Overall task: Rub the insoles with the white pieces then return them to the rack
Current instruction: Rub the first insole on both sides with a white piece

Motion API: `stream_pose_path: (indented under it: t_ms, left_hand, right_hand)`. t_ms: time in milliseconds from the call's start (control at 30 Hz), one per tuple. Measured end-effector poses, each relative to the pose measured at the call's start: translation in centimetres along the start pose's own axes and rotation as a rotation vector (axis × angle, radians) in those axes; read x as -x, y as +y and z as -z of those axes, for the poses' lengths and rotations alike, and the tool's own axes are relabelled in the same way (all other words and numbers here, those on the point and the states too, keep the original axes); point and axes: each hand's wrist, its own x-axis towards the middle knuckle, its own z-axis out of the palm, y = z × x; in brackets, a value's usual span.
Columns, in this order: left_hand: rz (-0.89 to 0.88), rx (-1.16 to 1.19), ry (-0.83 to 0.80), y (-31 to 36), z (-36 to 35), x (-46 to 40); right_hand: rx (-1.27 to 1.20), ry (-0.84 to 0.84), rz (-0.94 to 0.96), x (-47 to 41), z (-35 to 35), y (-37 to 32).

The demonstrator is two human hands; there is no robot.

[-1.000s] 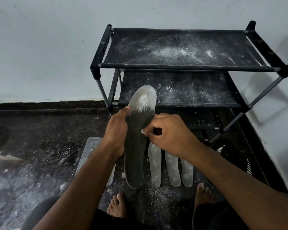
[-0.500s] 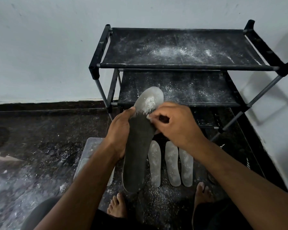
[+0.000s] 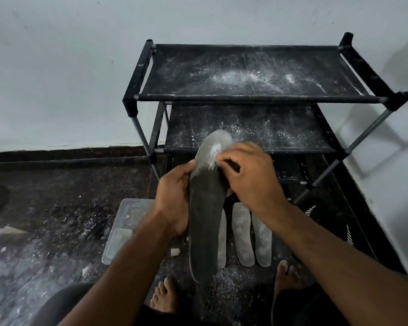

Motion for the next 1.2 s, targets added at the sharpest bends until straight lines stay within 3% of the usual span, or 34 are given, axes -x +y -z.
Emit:
stream_pose_path:
  t_ms: [167, 333, 500, 567, 667, 867, 1033, 1200]
  left_hand:
    - [0.019, 0.016, 0.012, -0.5, 0.6, -0.4]
    - [0.012, -0.006, 0.005, -0.8, 0.6, -0.7]
    - [0.028, -0.019, -0.014, -0.7, 0.7, -0.8]
    - [0.033, -0.012, -0.06, -0.5, 0.6, -0.6]
    - [0.059, -0.073, -0.12, -0.8, 0.3, -0.7]
    - [0.099, -0.174, -0.028, -0.6, -0.1, -0.5]
    - [0.067, -0.133, -0.094, -0.6, -0.5, -0.2]
    - [0.097, -0.028, -0.104, -0.4, 0.1, -0.6]
  right_hand:
    - [-0.138, -0.194, 0.127, 0.9, -1.2, -1.7]
    - [-0.099, 0.017, 0.017, -0.4, -0.5, -0.6]
    - [-0.166, -0.306, 0.049, 0.8, -1.3, -2.2]
    - [-0.174, -0.249, 0.021, 0.2, -0.9, -1.8]
    - [-0.115, -0.036, 0.004, -0.7, -0.3, -0.9]
    - [-0.152, -0.246, 0.015, 0.3, -1.0, -1.8]
    - [-0.041, -0.061, -0.023, -0.8, -0.2, -1.0]
    - [-0.233, -0.294, -0.066, 0.3, -0.4, -2.4]
